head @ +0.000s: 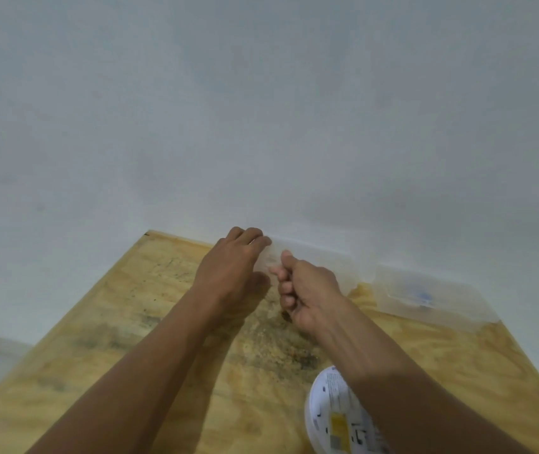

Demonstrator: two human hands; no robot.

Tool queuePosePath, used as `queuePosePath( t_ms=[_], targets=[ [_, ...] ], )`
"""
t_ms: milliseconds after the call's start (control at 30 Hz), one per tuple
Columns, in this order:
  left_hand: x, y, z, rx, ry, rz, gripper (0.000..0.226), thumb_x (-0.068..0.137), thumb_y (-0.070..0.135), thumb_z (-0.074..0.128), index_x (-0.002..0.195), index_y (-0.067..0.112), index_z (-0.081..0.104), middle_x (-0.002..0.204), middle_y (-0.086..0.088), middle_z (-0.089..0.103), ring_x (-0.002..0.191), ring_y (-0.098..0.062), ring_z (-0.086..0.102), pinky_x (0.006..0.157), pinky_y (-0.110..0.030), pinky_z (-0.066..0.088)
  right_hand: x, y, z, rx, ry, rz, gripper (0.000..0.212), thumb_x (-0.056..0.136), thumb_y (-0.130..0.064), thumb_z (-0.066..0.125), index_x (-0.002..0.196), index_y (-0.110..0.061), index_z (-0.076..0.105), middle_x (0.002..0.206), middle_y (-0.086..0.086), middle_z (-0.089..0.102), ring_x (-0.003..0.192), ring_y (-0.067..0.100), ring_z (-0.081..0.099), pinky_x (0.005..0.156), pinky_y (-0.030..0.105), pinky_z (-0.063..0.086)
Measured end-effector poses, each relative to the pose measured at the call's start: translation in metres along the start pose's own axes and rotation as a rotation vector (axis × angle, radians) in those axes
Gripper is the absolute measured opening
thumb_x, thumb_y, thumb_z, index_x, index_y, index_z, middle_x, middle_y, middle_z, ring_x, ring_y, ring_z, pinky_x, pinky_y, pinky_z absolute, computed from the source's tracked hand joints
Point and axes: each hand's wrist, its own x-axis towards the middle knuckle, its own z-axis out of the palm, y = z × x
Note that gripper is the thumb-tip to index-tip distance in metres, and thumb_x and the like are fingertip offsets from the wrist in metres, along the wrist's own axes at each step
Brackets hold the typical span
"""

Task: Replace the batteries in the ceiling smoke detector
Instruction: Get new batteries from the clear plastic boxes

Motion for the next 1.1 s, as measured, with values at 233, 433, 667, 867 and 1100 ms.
queuePosePath(
  t_ms=[233,433,667,867,1100],
  targets=[
    [-0.004,0.005,0.001,-0.045,0.021,0.001,0.100,0.082,0.018,0.076,0.158,0.024,0.011,0.156,-0.009,0.034,0.126,-0.030,0.051,0.094,-0.038,0.047,0.010,-0.050,-0.019,-0.370,-0.149,-0.135,0.017,0.085,-0.014,0.074,0.096,-0.001,0.074,0.072,0.004,0.067,0.049,0.010,0.051,0.042,0.021,0.040],
    [-0.003,0.005,0.000,0.017,0.017,-0.034,0.111,0.084,0.026,0.078,0.160,0.029,-0.003,0.164,-0.009,0.017,0.137,-0.030,0.042,0.096,-0.038,0.047,0.018,-0.059,-0.031,-1.185,-0.089,-0.527,0.029,0.095,-0.011,0.052,0.117,-0.013,0.072,0.121,0.003,0.070,0.107,0.020,0.066,0.087,0.025,0.048],
    [-0.002,0.003,0.006,0.090,0.016,-0.044,0.110,0.089,0.034,0.074,0.160,0.028,-0.010,0.161,-0.007,0.026,0.138,-0.028,0.041,0.102,-0.038,0.044,0.035,-0.023,-0.028,-1.393,-0.124,-0.693,0.049,0.105,-0.042,0.027,0.071,-0.016,0.051,0.073,0.002,0.057,0.072,0.023,0.058,0.066,0.036,0.045],
    [0.000,0.005,0.006,0.087,-0.017,-0.065,0.115,0.088,0.038,0.073,0.158,0.028,-0.017,0.155,-0.006,0.032,0.128,-0.027,0.044,0.095,-0.036,0.042,0.033,-0.013,-0.028,-1.482,-0.104,-0.809,0.058,0.103,-0.054,0.012,0.070,-0.021,0.048,0.076,0.001,0.056,0.071,0.020,0.056,0.066,0.036,0.042],
    [0.001,0.003,0.006,0.112,-0.020,-0.078,0.117,0.087,0.043,0.073,0.157,0.030,-0.019,0.155,-0.007,0.035,0.132,-0.027,0.044,0.099,-0.038,0.043,0.042,-0.011,-0.027,-1.542,-0.080,-0.773,0.077,0.096,-0.067,0.003,0.078,-0.018,0.061,0.075,0.003,0.063,0.068,0.022,0.060,0.071,0.040,0.051]
  ],
)
